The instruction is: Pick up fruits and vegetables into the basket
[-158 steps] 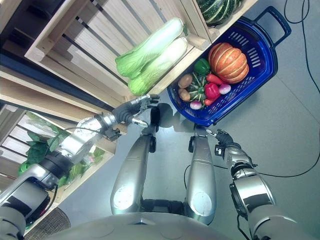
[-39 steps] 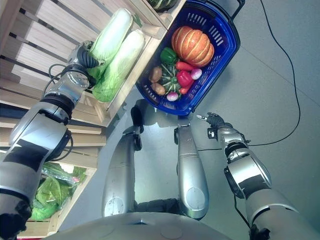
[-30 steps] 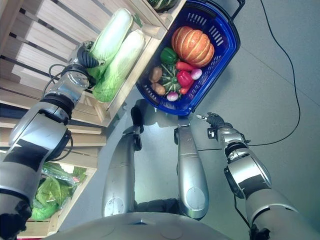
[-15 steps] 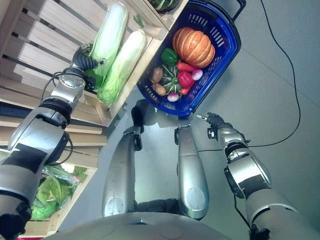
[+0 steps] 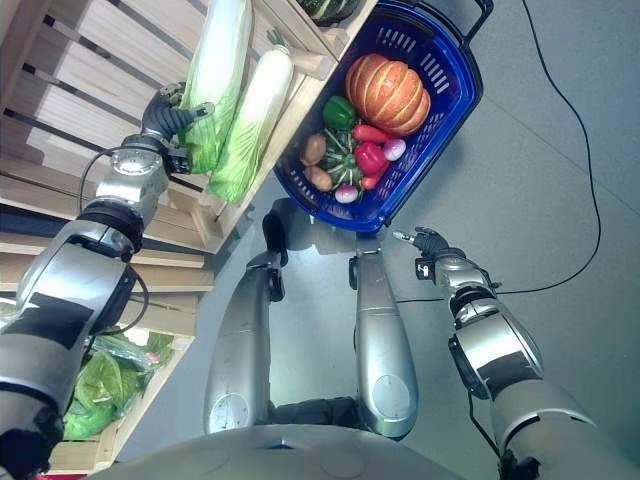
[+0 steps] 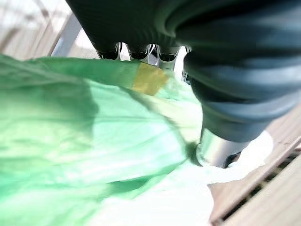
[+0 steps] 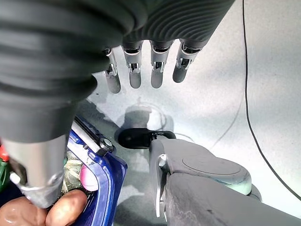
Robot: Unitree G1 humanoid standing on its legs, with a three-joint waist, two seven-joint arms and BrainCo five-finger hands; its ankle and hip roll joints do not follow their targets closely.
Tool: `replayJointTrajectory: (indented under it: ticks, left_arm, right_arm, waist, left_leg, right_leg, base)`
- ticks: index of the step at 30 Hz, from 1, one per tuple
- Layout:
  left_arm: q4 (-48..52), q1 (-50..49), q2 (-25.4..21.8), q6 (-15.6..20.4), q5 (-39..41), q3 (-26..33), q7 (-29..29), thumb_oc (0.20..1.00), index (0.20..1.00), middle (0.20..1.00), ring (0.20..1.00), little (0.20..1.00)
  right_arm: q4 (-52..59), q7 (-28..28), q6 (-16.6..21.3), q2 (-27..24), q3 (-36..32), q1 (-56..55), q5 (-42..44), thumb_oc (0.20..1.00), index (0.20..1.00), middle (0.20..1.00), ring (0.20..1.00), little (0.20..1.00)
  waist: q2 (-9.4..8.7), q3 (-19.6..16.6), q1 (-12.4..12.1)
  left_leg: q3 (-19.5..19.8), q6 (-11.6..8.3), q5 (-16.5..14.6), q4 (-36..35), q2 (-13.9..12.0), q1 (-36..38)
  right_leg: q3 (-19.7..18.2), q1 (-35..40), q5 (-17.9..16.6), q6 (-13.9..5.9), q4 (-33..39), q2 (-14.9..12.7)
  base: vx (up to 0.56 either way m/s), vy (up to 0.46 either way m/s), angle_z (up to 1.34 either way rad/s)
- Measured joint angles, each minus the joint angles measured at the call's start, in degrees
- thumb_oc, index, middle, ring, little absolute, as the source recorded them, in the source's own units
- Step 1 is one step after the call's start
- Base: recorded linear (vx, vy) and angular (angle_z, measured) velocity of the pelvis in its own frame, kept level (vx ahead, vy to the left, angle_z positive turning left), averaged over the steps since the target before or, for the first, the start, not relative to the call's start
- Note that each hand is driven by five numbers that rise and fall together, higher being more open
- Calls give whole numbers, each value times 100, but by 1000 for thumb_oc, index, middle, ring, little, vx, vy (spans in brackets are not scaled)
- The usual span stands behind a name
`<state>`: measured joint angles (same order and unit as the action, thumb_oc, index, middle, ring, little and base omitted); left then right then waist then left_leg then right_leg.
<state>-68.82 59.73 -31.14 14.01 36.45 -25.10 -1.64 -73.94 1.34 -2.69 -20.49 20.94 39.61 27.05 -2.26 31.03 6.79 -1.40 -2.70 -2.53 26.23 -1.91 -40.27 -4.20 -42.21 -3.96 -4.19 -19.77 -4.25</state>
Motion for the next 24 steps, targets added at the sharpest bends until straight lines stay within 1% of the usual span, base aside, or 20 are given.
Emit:
replayJointTrajectory:
  ticks: [3,8,10,16,18,23,24]
  left_arm:
    - [235,-200,7,241,310,117,-164,200,200,200,200,200]
    - [428,-363,21,341,629,156,-293,200,200,200,200,200]
    - [584,-484,55,409,667,294,-343,200,200,200,200,200]
    - [740,-602,83,507,690,361,-435,200,200,200,200,200]
    - [849,-674,87,514,690,475,-466,200,200,200,200,200]
    - [1034,-762,86,637,691,497,-556,200,200,200,200,200]
    - [1135,-828,79,648,691,519,-559,200,200,200,200,200]
  right_arm:
    - [24,-45,44,3,-49,-120,8,1000,1000,1000,1000,1000]
    - [26,-139,144,29,-221,-195,136,1000,1000,1000,1000,1000]
    - [38,-222,182,37,-285,-194,241,1000,1000,1000,1000,1000]
    - [143,-367,408,30,-548,-222,494,1000,1000,1000,1000,1000]
    - [257,-395,471,19,-603,-243,566,1000,1000,1000,1000,1000]
    - [382,-512,710,-19,-775,-275,741,1000,1000,1000,1000,1000]
    - [444,-550,830,-38,-785,-288,805,1000,1000,1000,1000,1000]
  waist:
    - [-17,9,-22]
    - [-34,18,-34]
    - [-35,18,-39]
    - [-34,19,-58]
    - [-34,19,-61]
    - [-31,21,-112]
    - [-30,21,-130]
  left_leg:
    - [2,10,31,-57,4,10]
    - [11,1,39,-64,4,18]
    - [17,1,40,-67,4,40]
    - [25,-4,56,-67,3,61]
    - [28,-3,63,-76,2,61]
    - [61,-16,124,-166,-2,63]
    - [70,-22,125,-171,-2,63]
  right_leg:
    - [3,0,-2,2,25,-4]
    - [10,7,-4,4,11,-6]
    - [14,27,-4,5,9,-5]
    - [17,49,-3,6,9,-6]
    - [21,49,-3,6,12,-5]
    - [63,48,-25,34,63,-5]
    - [68,48,-25,36,67,-3]
  base:
    - [0,0,0]
    - [7,-14,0]
    - [0,0,0]
    - [0,0,0]
    - [0,0,0]
    - [1,-9,2]
    - [0,0,0]
